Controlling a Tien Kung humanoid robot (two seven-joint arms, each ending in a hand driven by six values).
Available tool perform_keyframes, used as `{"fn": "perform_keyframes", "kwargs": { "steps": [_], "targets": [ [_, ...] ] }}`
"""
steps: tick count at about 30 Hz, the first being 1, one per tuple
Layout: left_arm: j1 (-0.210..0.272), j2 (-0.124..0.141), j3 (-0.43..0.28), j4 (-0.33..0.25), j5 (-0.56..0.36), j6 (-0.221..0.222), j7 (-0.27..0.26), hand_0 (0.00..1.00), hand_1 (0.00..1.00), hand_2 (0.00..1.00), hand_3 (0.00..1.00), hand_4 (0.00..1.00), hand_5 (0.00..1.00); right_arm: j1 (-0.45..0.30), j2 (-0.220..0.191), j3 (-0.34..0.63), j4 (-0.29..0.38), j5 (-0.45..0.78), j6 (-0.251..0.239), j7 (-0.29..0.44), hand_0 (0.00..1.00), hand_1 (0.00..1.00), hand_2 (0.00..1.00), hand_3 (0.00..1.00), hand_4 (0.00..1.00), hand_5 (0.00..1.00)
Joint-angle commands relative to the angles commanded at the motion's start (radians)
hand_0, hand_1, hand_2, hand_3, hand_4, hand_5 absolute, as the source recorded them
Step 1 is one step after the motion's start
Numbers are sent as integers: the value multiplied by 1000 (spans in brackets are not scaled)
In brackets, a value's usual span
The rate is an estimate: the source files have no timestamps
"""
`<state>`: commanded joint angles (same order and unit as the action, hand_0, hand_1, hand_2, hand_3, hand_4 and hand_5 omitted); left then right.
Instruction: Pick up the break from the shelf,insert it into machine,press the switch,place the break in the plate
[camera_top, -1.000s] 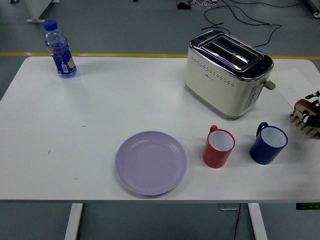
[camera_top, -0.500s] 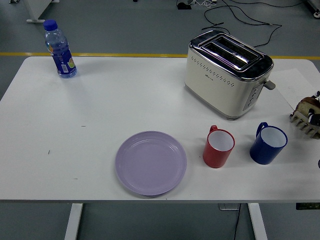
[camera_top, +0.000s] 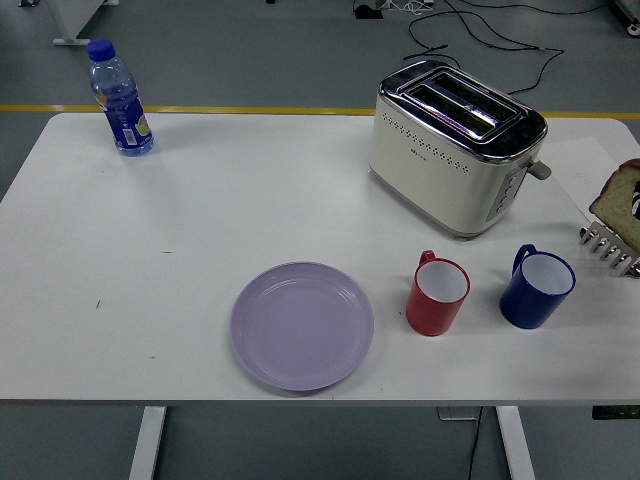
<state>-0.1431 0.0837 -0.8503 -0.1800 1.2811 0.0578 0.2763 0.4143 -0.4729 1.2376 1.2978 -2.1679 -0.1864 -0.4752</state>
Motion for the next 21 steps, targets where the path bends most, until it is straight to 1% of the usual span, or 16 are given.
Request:
{"fn": "perform_keyframes", "kwargs": {
  "steps": [5, 8, 11, 13, 15, 16, 21],
  "targets": [
    [1, 1, -4, 0, 4, -1, 1, 652, 586, 589, 599, 330, 942, 30, -45, -12, 49, 2, -9, 1, 252, 347, 415, 514, 445, 2],
    [3, 0, -9, 0, 12, -2, 2, 652, 586, 589, 599, 330, 942, 68, -73, -27, 77, 5, -8, 1, 252, 347, 415, 514, 445, 2],
    [4, 1, -9, 0, 13, -3, 2, 653, 587, 588, 597, 329, 939, 102, -88, -37, 93, 6, -7, 2, 230, 340, 409, 513, 464, 2],
    [4, 1, -6, 0, 10, -2, 2, 653, 587, 588, 597, 329, 939, 120, -91, -43, 98, 6, -7, 2, 230, 340, 409, 513, 464, 2],
    [5, 1, 1, 0, 2, -1, 1, 653, 587, 588, 597, 329, 939, 171, -93, -63, 100, 3, -13, 0, 230, 340, 409, 513, 464, 2],
    [5, 1, 0, 0, 2, -1, 1, 653, 587, 593, 599, 329, 938, 204, -88, -80, 97, 0, -17, -3, 210, 331, 400, 507, 462, 2],
    [0, 2, 11, 0, -10, -1, 1, 653, 587, 593, 599, 329, 938, 346, -50, -141, 84, -1, -5, -9, 210, 331, 400, 507, 462, 2]
  ]
}}
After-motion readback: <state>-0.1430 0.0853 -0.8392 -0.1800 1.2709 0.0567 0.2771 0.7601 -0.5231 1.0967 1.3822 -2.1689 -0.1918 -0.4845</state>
